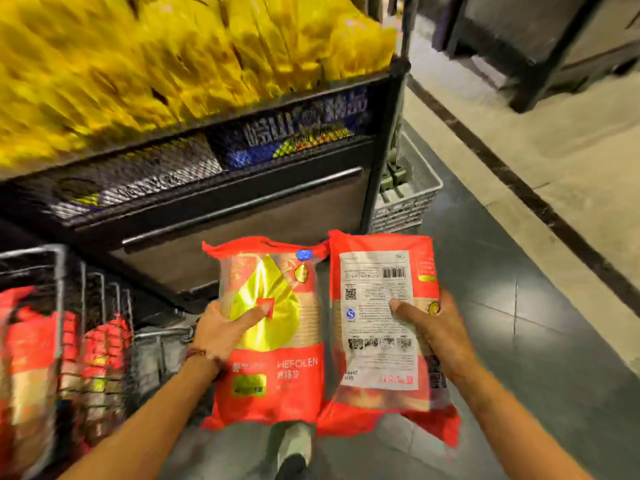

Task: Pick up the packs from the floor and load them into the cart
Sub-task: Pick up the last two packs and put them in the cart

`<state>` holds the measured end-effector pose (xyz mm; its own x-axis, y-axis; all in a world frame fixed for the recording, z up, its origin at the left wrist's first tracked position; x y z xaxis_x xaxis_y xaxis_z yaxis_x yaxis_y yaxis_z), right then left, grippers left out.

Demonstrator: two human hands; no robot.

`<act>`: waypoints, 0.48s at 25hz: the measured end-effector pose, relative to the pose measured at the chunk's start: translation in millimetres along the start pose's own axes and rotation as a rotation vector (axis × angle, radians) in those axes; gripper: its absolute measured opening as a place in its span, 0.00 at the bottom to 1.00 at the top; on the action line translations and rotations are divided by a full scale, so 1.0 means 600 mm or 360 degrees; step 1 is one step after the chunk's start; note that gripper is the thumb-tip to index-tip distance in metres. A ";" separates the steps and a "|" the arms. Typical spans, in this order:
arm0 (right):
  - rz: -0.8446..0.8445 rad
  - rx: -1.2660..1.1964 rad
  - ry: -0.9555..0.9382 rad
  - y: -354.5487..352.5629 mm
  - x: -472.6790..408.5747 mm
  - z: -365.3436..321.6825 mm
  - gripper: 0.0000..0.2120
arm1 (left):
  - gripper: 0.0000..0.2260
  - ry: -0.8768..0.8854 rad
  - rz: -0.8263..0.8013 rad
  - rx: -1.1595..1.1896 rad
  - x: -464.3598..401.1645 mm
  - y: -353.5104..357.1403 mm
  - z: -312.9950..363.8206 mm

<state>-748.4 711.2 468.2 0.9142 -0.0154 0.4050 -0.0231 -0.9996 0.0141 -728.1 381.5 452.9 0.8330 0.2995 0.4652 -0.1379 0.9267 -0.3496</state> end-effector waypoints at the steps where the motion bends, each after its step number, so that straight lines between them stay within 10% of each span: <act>1: -0.0034 0.0010 -0.0070 0.007 0.026 -0.056 0.16 | 0.28 0.0041 0.0036 0.0036 0.036 -0.028 0.042; 7: -0.0278 0.0071 -0.0374 0.112 0.119 -0.312 0.09 | 0.15 0.0247 0.0310 0.0050 0.200 -0.221 0.230; 12: -0.0556 0.0080 -0.0480 0.297 0.190 -0.406 0.15 | 0.35 0.0333 0.0695 0.0122 0.297 -0.434 0.250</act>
<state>-746.9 536.7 739.7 0.9408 0.3240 0.1000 0.3199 -0.9458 0.0550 -624.0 227.5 749.0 0.7773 0.6191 0.1120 -0.5309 0.7410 -0.4112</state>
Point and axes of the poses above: each hand's wrist, its own x-axis away from the middle knuckle, its own y-axis out of the palm, z = x × y, the point moved 4 cm from there along -x, towards the middle knuckle, and after that the axes turned 2 degrees about -z, right-handed, at the moved point
